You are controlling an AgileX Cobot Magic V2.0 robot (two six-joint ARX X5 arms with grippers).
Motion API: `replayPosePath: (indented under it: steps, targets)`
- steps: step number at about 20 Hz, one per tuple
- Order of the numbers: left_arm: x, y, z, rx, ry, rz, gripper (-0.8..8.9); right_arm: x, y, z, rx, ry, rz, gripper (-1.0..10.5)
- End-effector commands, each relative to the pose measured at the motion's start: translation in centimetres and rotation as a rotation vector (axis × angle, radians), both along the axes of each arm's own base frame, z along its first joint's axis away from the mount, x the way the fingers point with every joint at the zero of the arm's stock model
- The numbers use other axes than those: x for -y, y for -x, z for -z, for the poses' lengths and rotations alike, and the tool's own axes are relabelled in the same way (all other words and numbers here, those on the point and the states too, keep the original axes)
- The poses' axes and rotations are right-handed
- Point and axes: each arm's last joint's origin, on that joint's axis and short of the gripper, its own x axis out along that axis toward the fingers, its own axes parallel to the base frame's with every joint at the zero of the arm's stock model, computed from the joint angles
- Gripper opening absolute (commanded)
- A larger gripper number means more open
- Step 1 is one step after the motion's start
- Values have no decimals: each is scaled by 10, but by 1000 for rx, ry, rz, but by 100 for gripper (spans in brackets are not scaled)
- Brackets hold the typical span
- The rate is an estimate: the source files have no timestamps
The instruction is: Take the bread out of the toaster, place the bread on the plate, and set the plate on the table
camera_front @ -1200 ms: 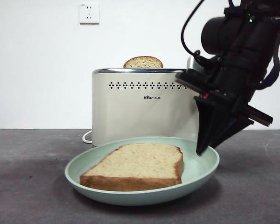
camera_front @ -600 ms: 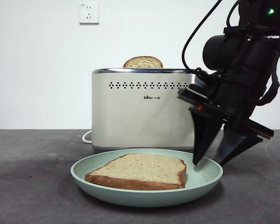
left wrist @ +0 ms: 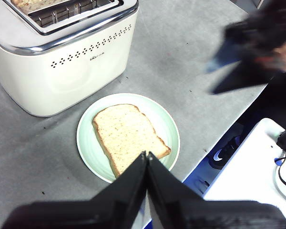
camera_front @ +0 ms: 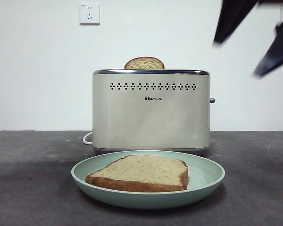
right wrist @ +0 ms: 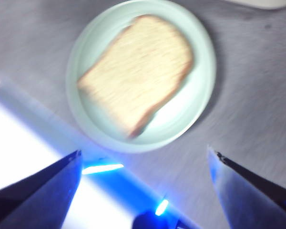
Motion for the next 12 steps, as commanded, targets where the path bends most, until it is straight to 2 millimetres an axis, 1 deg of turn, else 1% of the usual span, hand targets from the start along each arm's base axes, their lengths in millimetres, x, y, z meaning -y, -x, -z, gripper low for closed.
replayPosePath:
  steps: [1, 2, 3, 5, 7, 8, 12]
  targets:
    - [0, 1, -1, 12, -4, 9, -8, 5, 25, -13, 47, -19, -63, 435]
    - [0, 1, -1, 12, -4, 9, -8, 8, 36, -18, 58, -27, -80, 421]
    - [0, 1, -1, 12, -4, 9, -8, 11, 45, -21, 62, -32, -94, 353]
    - [0, 1, -1, 12, -4, 9, -8, 18, 61, -25, 68, -37, -123, 170]
    - [0, 1, -1, 8, -7, 9, -8, 22, 71, -28, 78, -44, -138, 23]
    - [0, 1, 0, 5, -9, 9, -8, 23, 73, -29, 81, -46, -141, -18]
    - [-1, 2, 0, -2, -14, 9, -8, 25, 76, -30, 87, -51, -142, -15]
